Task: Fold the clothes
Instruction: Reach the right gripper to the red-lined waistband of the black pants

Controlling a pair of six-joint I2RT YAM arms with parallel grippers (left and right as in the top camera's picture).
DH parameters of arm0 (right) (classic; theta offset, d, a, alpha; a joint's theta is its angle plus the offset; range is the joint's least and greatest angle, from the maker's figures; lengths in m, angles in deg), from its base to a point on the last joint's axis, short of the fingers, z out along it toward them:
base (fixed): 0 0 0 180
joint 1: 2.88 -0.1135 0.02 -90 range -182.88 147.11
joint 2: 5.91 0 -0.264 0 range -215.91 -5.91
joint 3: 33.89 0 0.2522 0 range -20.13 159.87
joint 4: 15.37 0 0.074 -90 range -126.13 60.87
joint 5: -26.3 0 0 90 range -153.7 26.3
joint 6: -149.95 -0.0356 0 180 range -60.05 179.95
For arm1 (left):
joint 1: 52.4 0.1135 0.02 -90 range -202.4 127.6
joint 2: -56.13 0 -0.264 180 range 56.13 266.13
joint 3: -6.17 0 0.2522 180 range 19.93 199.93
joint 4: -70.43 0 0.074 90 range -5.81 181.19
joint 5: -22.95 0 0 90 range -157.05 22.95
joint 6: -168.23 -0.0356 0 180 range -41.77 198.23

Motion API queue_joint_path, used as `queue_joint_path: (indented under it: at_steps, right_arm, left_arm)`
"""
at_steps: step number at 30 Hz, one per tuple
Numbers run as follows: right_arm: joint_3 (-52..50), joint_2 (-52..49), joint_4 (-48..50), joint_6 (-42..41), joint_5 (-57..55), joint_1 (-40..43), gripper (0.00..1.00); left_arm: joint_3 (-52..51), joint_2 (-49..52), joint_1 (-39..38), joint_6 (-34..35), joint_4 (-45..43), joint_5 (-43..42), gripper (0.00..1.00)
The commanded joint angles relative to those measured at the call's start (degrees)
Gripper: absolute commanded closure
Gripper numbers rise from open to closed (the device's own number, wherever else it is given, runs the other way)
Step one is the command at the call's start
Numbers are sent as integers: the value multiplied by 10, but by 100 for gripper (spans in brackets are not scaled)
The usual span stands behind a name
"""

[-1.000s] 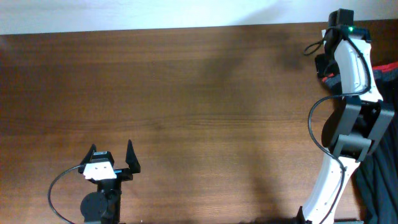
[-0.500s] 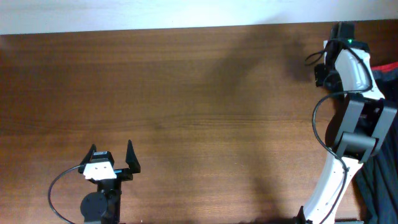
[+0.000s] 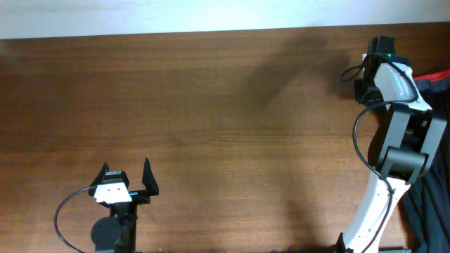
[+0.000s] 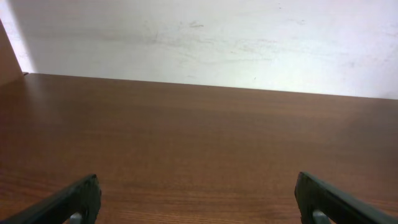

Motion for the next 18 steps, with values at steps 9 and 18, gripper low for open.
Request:
queue_joint_path:
  at_steps: [9, 18]
  right_arm:
    - [13, 8, -7, -8, -10, -3, 96]
    - [145, 49, -133, -71, 8, -4, 96]
  left_arm:
    - [-3, -3, -2, -7, -1, 4, 1]
    - [-3, -3, -2, -7, -1, 4, 1]
